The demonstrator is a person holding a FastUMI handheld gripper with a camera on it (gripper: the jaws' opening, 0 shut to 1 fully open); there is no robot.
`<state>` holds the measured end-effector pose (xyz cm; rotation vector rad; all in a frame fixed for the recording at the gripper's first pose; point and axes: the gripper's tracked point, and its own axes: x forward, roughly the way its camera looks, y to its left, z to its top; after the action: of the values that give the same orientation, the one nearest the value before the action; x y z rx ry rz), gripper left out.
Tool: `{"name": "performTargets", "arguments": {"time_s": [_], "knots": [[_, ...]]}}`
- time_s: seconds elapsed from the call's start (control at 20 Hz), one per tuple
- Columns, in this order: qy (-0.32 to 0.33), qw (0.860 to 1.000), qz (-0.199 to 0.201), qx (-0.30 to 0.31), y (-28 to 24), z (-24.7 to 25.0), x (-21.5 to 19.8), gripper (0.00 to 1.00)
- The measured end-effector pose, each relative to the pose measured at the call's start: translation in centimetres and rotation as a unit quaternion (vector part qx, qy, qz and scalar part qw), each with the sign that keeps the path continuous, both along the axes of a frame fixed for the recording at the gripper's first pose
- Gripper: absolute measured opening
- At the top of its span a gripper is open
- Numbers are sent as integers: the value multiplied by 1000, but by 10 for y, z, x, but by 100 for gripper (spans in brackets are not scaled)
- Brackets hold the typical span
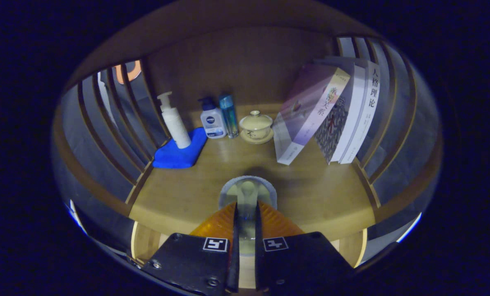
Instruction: Pull open the drawer, take out the items inside it, and place them on the countertop above the cabinet.
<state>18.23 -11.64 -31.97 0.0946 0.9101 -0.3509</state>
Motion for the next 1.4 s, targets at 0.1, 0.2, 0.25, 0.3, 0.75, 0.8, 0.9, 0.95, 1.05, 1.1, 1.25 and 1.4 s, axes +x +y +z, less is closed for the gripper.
{"name": "performTargets", "arguments": {"time_s": [0.1, 0.2, 0.25, 0.3, 0.75, 0.8, 0.9, 0.95, 1.05, 1.1, 1.25, 1.4], "knots": [[3, 1000, 0, -5, -1, -1, 9, 18], [6, 1000, -1, -2, 1, -3, 16, 18], [8, 1000, 1, -2, 2, -5, 20, 18], [10, 1000, 1, -4, 2, -8, 22, 18], [30, 999, -12, -6, -4, -30, 32, 19], [26, 1000, -10, -1, -1, -30, 34, 21], [25, 1000, -4, -4, -1, -28, 32, 27], [20, 1000, 0, -9, -2, -28, 31, 31], [0, 1000, 9, -18, 2, -21, 30, 37], [-10, 1000, 16, -21, 3, -14, 26, 41], [-39, 999, 23, -27, 9, 4, 14, 54], [-68, 997, 39, -20, 23, 24, -4, 66]]}}
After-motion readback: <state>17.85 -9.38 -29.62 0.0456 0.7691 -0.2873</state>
